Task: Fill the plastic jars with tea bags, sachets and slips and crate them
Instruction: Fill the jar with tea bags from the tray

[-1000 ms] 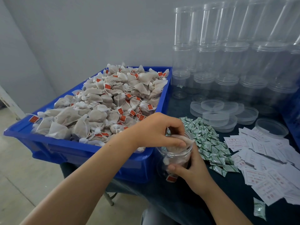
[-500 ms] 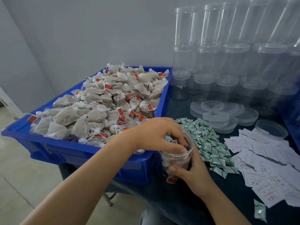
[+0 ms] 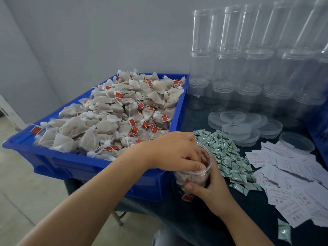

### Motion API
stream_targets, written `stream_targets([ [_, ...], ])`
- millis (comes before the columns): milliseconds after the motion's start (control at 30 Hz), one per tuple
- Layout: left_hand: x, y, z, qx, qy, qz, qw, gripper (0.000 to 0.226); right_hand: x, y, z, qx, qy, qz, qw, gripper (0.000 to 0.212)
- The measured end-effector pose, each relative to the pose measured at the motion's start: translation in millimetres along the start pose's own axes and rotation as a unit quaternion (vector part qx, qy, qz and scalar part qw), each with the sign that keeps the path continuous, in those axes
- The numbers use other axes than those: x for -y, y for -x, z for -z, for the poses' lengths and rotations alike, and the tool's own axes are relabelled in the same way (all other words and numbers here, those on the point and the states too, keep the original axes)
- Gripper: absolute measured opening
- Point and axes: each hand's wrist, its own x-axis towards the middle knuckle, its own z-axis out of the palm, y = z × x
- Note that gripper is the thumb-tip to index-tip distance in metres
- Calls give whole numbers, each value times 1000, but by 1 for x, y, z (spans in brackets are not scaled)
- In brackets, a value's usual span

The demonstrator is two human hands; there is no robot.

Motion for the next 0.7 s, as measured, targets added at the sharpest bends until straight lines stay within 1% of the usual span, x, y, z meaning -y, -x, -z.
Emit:
stream_targets([
  [67,0,1,-1,10,-18,-14,1000,34,0,2,0,-5,1,-8,1000,85],
  [133,0,2,-1,20,-16,-7,1000,34,2,3,0,-10,11,-5,1000,85],
  [200,-1,1,3,17,16,2,1000,27,4,4,0,-13,18,-6,1000,83],
  [233,-1,1,6,10,53,9,999,23,5,5,0,-17,19,-6,1000,84],
  [300,1,-2,13,-26,146,37,988,20,6,6,-1,-29,22,-8,999,88],
  [333,3,-5,16,-59,180,50,981,20,7,6,-1,-34,22,-12,999,88],
  [400,7,-13,17,-141,206,80,965,22,8,8,1,-43,24,-11,999,82],
  [433,9,-19,16,-167,211,100,958,23,10,9,2,-45,30,-11,998,81],
  [467,10,-24,14,-175,215,126,953,25,14,10,3,-47,37,-13,998,82],
  [500,12,-30,12,-167,216,154,950,27,17,11,5,-48,41,-14,998,84],
  [567,16,-41,9,-126,220,208,945,32,21,15,12,-54,38,-14,998,84],
  [633,20,-52,10,-92,230,240,938,37,25,21,21,-64,38,-15,997,85],
  [667,22,-57,11,-69,218,247,942,41,26,24,26,-71,39,-15,997,88],
  [700,23,-63,10,-33,176,244,953,45,28,28,30,-78,41,-13,996,90],
])
